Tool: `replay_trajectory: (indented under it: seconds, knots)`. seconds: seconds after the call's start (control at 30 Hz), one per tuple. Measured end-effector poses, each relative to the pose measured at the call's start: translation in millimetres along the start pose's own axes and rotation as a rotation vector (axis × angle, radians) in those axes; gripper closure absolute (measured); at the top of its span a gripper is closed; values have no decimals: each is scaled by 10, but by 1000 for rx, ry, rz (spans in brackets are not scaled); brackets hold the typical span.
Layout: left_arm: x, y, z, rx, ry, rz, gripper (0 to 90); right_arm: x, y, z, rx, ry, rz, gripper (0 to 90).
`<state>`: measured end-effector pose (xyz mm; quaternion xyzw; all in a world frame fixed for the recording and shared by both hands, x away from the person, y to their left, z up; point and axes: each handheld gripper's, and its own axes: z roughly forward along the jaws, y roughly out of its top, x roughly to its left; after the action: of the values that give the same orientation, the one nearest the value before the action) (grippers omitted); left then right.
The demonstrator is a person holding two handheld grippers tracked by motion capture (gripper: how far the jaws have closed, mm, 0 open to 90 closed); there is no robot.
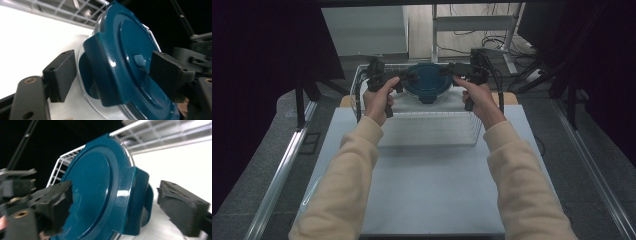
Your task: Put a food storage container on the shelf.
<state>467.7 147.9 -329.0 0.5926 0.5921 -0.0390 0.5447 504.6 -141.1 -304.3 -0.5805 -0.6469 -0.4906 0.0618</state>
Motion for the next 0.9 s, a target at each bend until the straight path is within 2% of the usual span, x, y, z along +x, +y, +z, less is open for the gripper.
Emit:
replay_trajectory:
  seconds: [0.03, 0.07, 0.13, 0.2, 0.3, 0.5, 0.53, 0.6, 0.63, 0.67, 0.73, 0.77, 0.83, 0.87, 0.9]
  knots:
    - [0, 0, 0, 0, 0, 0, 192, 0, 0, 0, 0, 0, 0, 98]
    - [-60, -40, -32, -21, 23, 28, 183, 41, -28, -44, -2, -12, -32, 78]
    - [-76, -59, -47, -23, 30, 42, 177, 57, -53, -66, -10, -13, -47, 79]
    - [-102, -122, -128, -28, 37, 75, 179, 94, -129, -140, -23, -8, -89, 78]
    - [-146, -200, -233, -46, 60, 114, 182, 104, -209, -216, -28, -28, -145, 78]
    - [-184, -348, -400, -51, 59, 137, 174, 72, -341, -362, -34, -36, -195, 90]
    - [-212, -430, -465, -55, 51, 148, 175, 68, -417, -424, -29, -32, -230, 95]
    - [-254, -528, -524, -65, 37, 162, 175, 68, -506, -492, -30, -27, -263, 107]
    - [-254, -528, -524, -65, 37, 162, 176, 68, -506, -492, -30, -27, -263, 107]
    - [-297, -640, -561, -64, 7, 177, 177, 70, -606, -573, -32, -24, -305, 118]
    - [-316, -700, -572, -58, -10, 188, 181, 71, -640, -600, -38, -28, -321, 125]
    - [-355, -825, -580, -44, -42, 199, 184, 75, -728, -669, -45, -34, -364, 146]
    - [-392, -955, -589, -33, -59, 220, 191, 82, -822, -734, -63, -36, -400, 159]
    - [-392, -955, -589, -33, -59, 220, 196, 82, -822, -734, -63, -36, -400, 159]
    - [-433, -1087, -593, -14, -62, 255, 200, 90, -916, -788, -70, -30, -428, 161]
